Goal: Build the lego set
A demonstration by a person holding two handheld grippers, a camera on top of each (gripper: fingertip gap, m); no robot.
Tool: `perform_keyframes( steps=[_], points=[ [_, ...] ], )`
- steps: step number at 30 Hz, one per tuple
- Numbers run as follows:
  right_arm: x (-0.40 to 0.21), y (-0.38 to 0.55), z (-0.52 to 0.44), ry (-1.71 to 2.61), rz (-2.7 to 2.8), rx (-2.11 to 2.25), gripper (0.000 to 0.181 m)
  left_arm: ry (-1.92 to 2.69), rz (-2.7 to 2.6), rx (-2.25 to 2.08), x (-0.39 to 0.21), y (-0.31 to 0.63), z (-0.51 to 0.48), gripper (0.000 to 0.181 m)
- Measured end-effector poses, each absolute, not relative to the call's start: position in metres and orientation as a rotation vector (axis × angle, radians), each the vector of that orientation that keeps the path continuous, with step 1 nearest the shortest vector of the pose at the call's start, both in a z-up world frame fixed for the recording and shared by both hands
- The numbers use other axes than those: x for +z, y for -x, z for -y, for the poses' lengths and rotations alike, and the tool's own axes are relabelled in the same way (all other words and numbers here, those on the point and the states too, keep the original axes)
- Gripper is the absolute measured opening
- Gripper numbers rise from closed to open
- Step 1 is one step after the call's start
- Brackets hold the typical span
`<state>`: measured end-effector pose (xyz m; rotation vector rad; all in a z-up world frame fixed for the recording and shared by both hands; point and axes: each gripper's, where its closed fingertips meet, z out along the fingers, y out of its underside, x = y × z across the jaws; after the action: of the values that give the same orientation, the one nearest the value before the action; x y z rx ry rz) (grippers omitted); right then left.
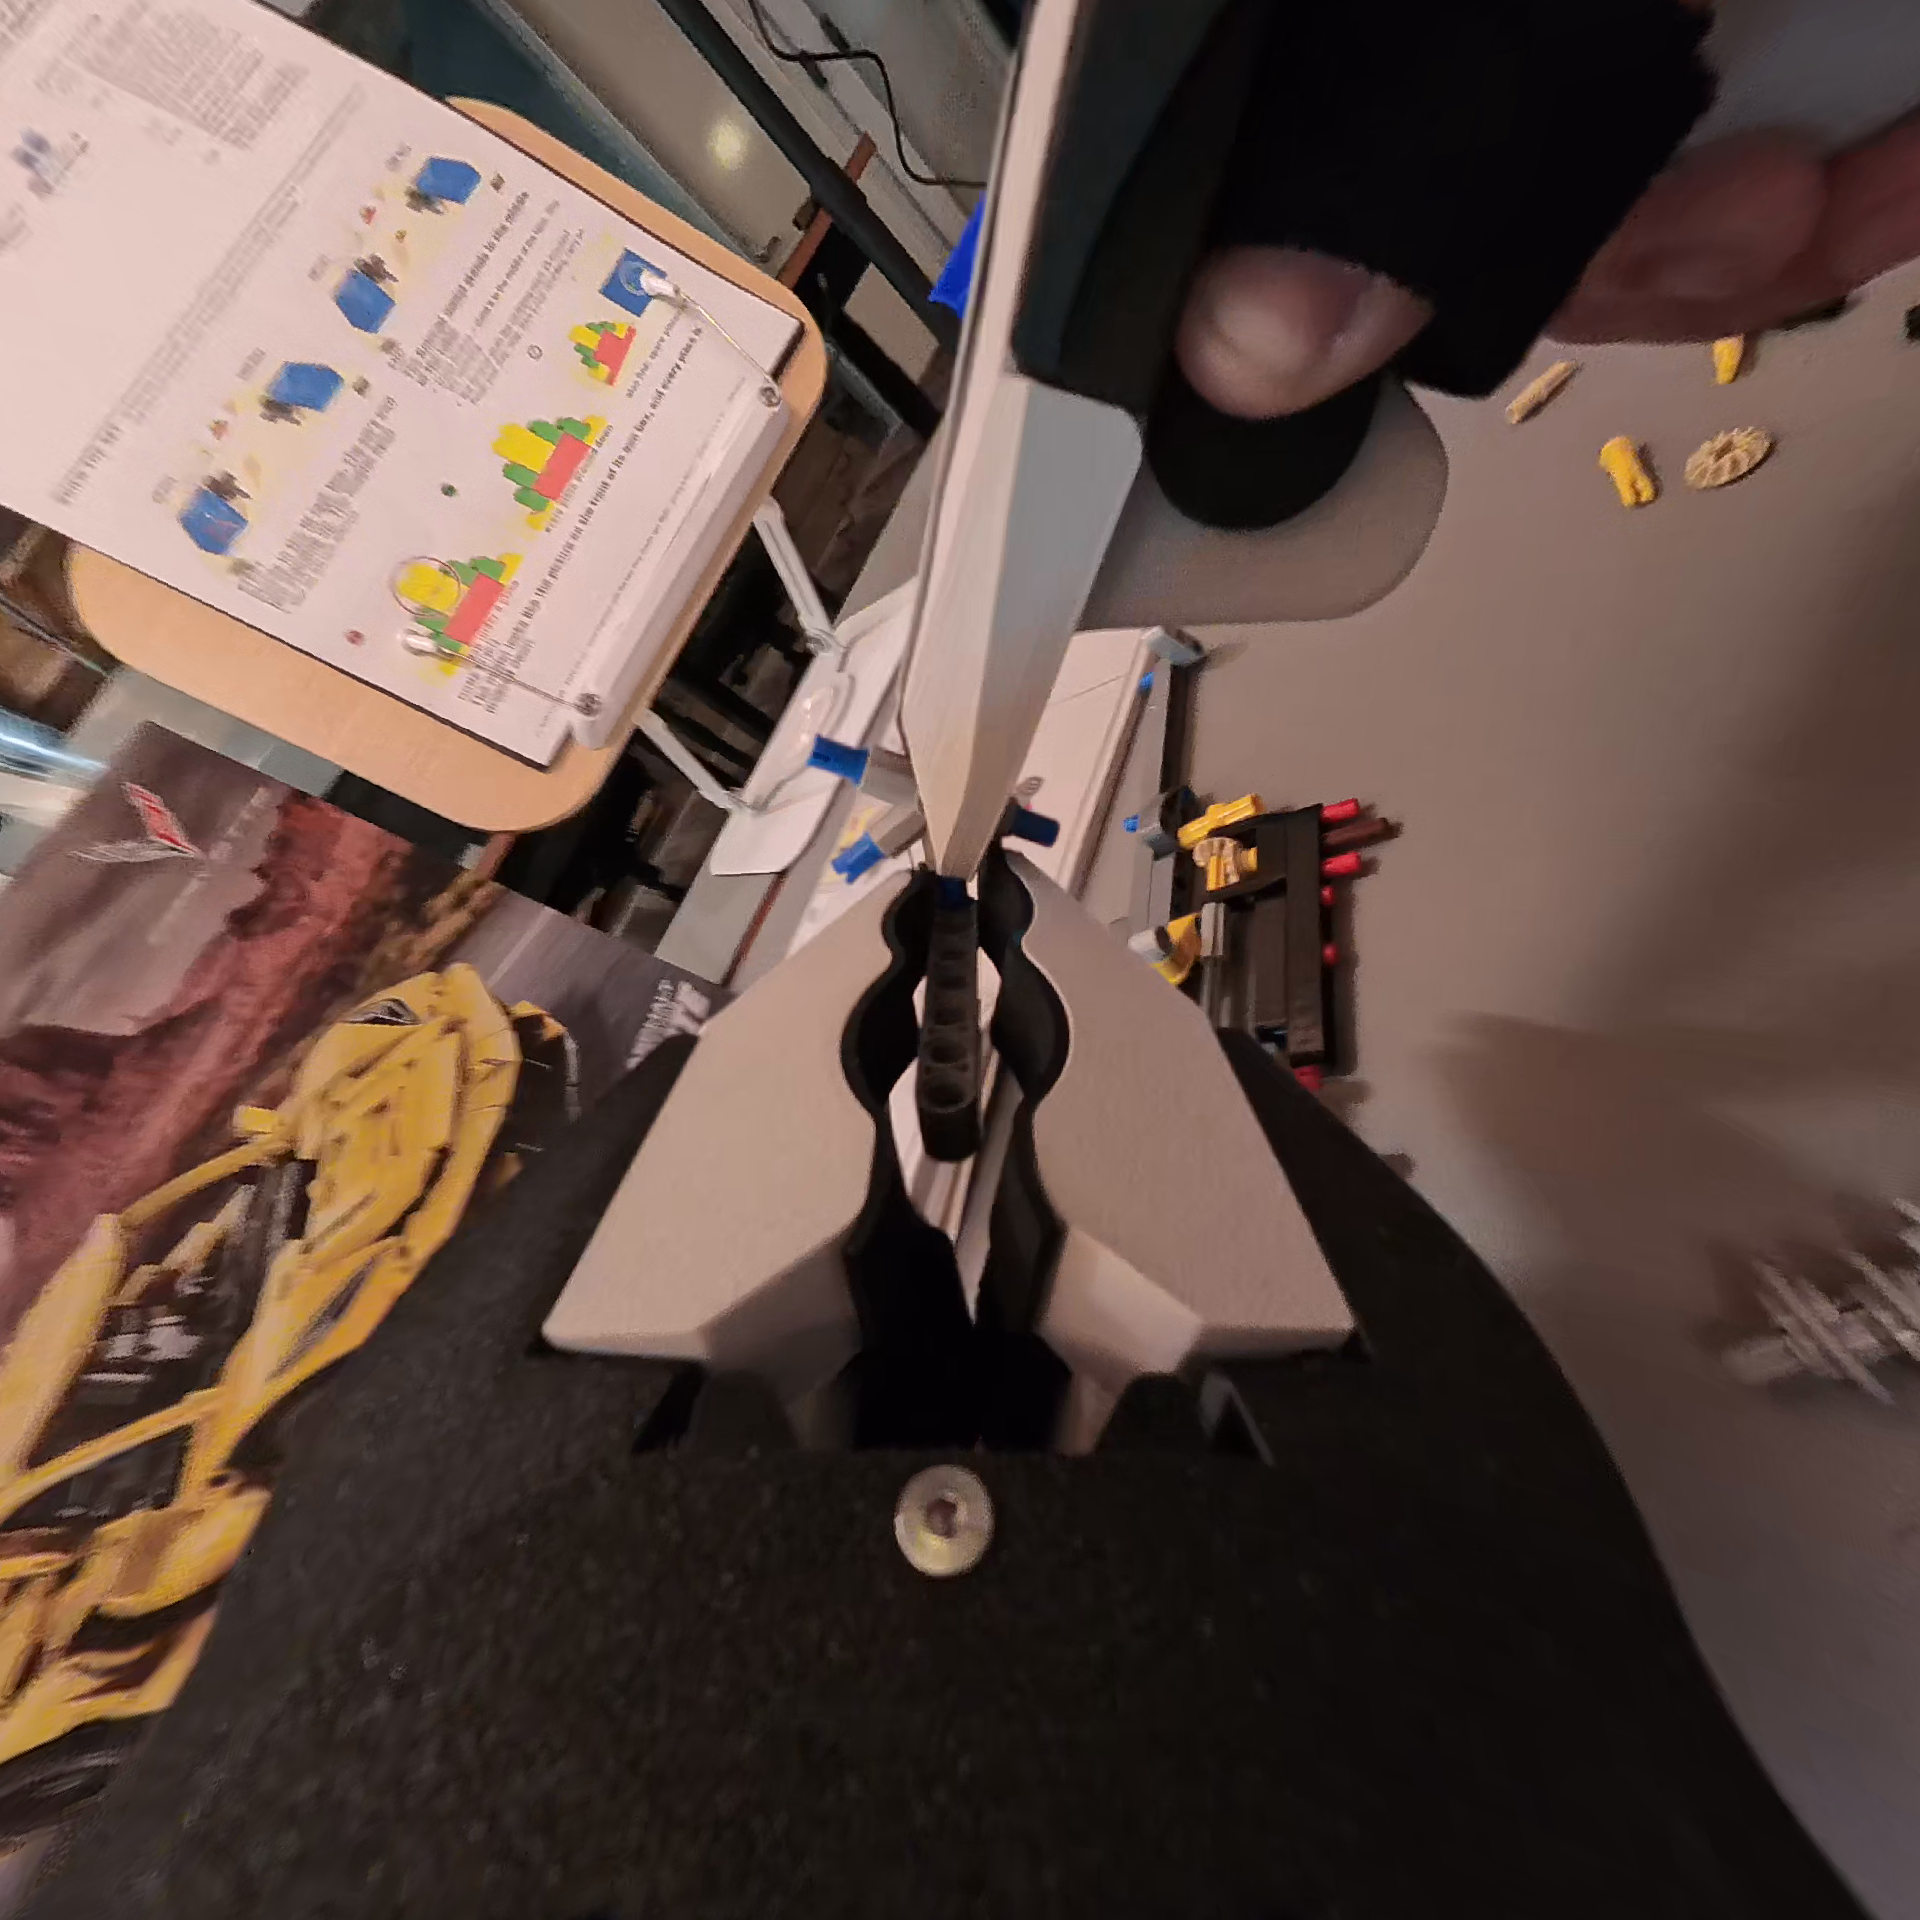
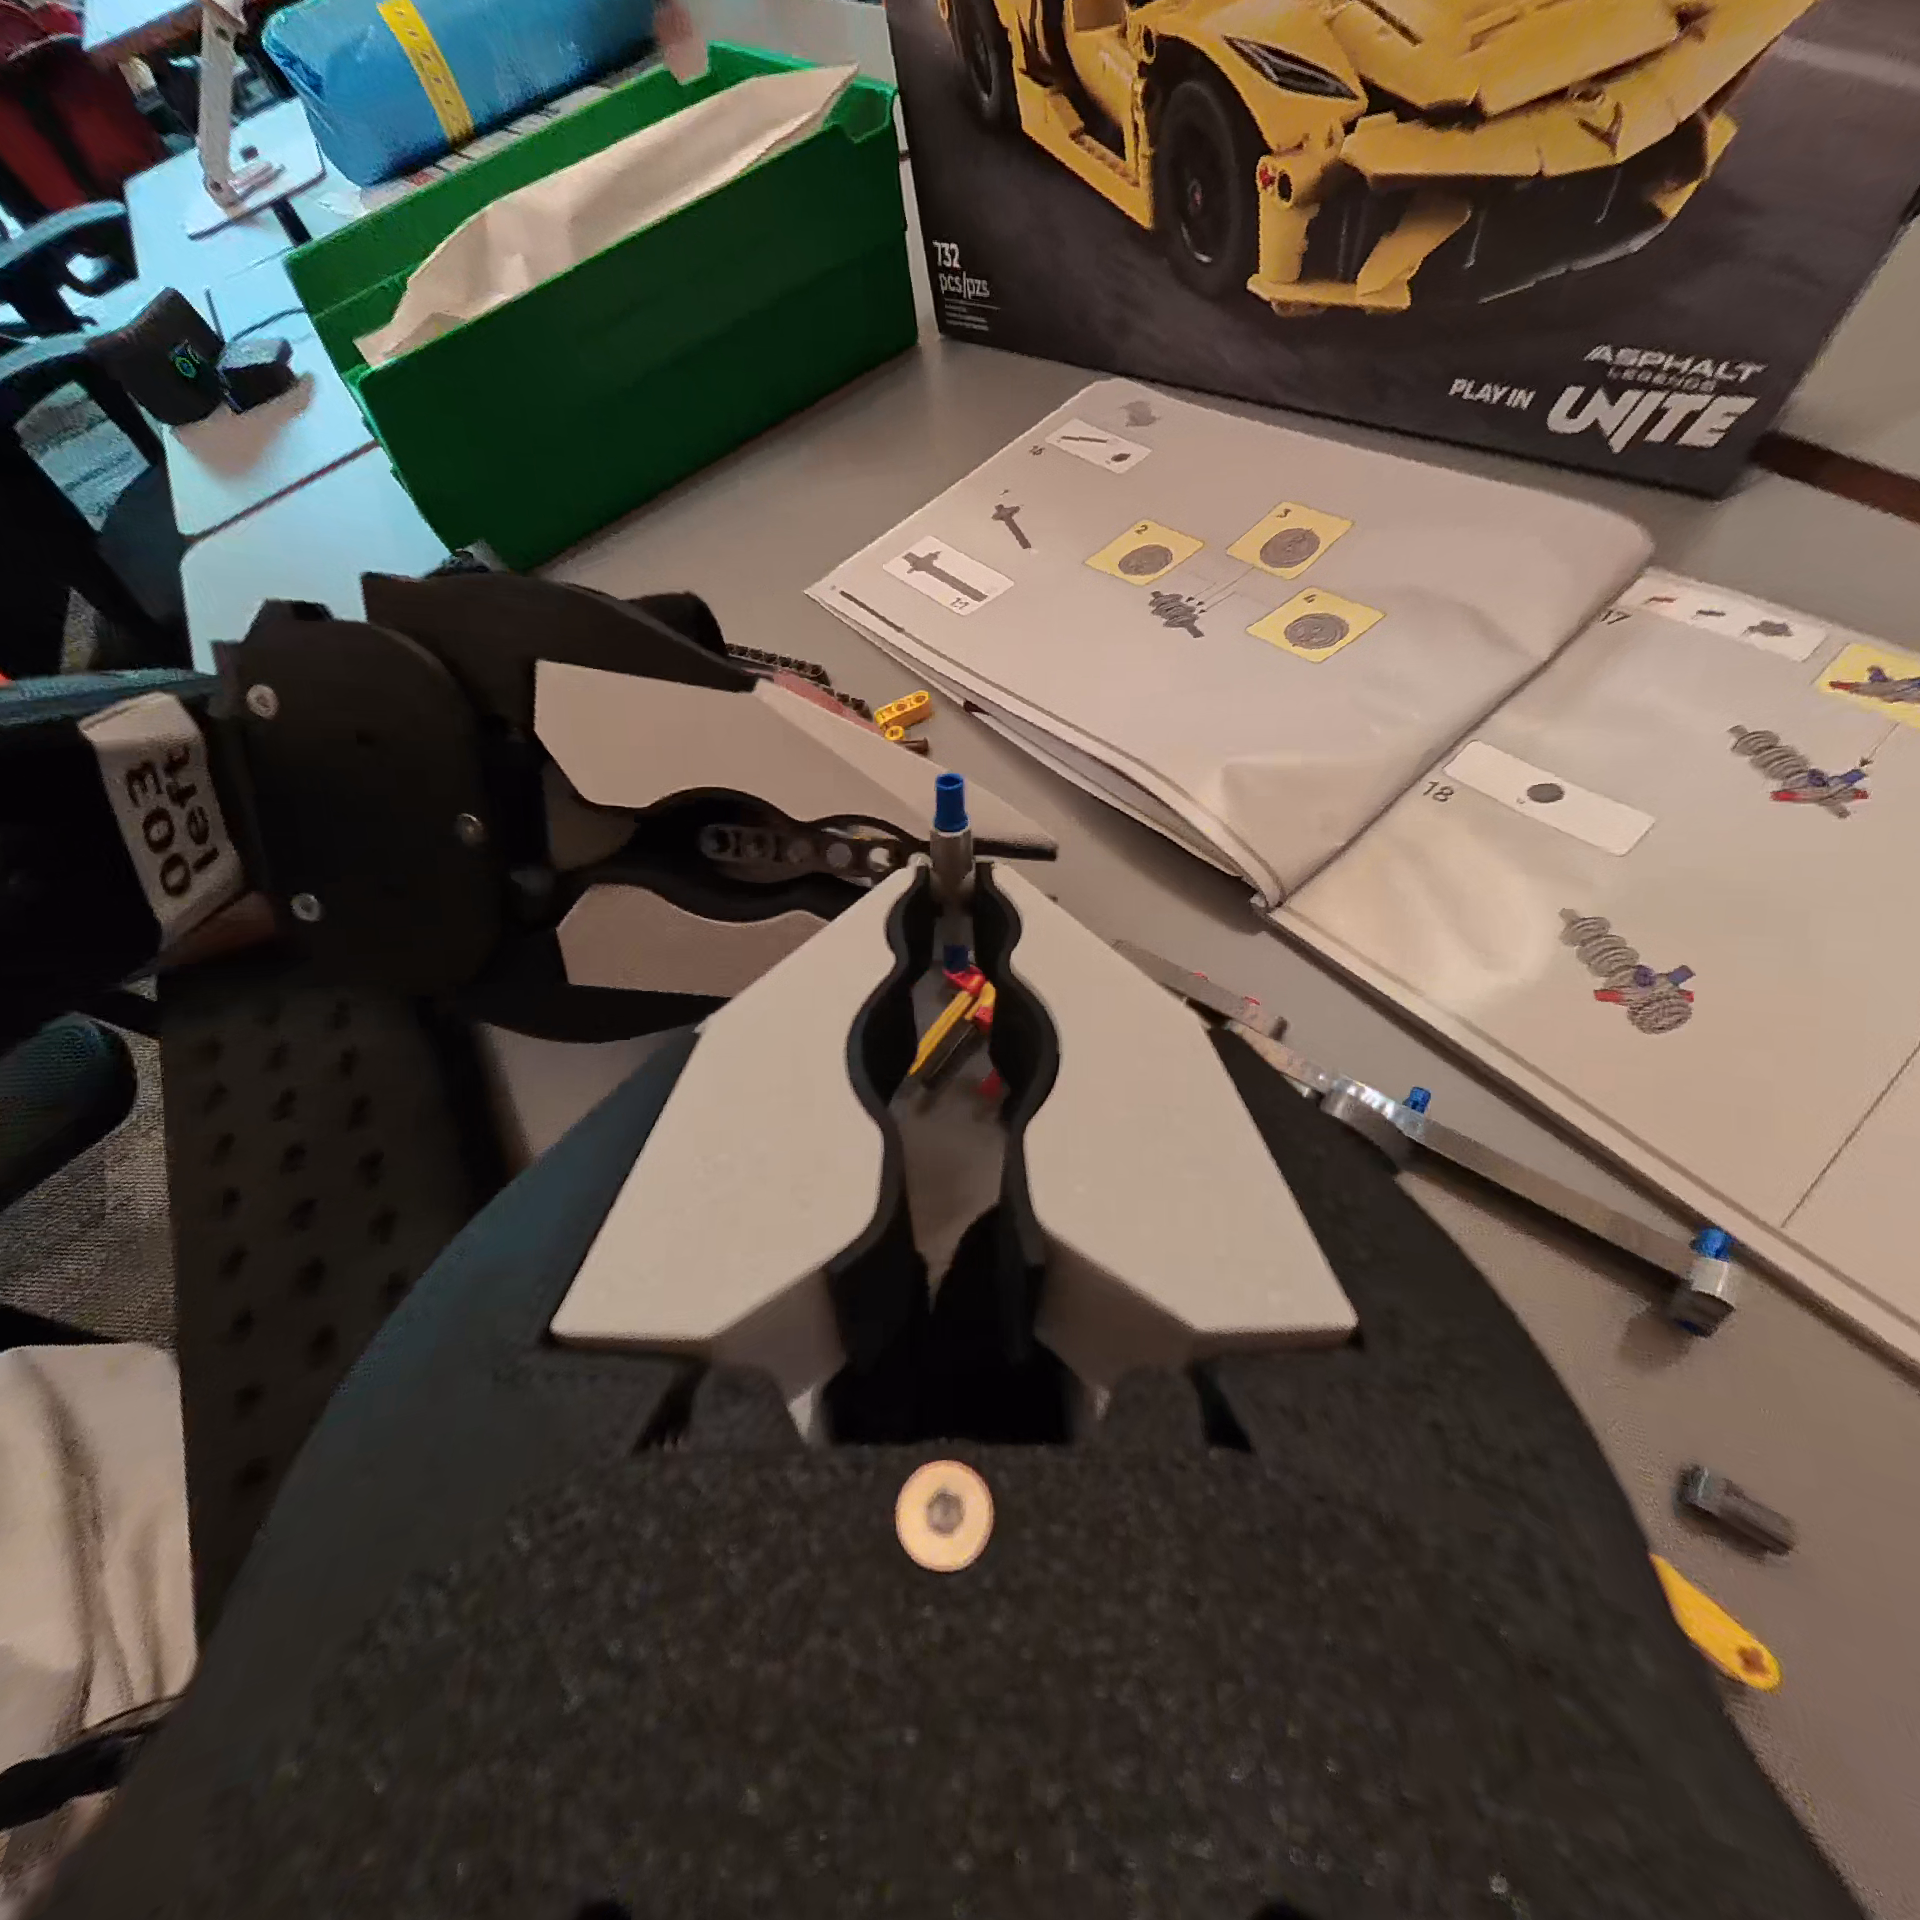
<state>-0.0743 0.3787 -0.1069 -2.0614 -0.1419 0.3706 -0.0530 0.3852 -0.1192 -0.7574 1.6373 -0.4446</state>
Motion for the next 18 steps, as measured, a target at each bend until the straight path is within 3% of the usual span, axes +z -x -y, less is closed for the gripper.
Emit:
perform_keyframes(
  steps=[18],
  points=[
    [-0.105, 0.060, -0.377, 2.052, 0.112, 0.394, 0.006, 0.823, -1.617, -0.550, -0.118, 0.053, -0.392, 0.010]
  ],
)
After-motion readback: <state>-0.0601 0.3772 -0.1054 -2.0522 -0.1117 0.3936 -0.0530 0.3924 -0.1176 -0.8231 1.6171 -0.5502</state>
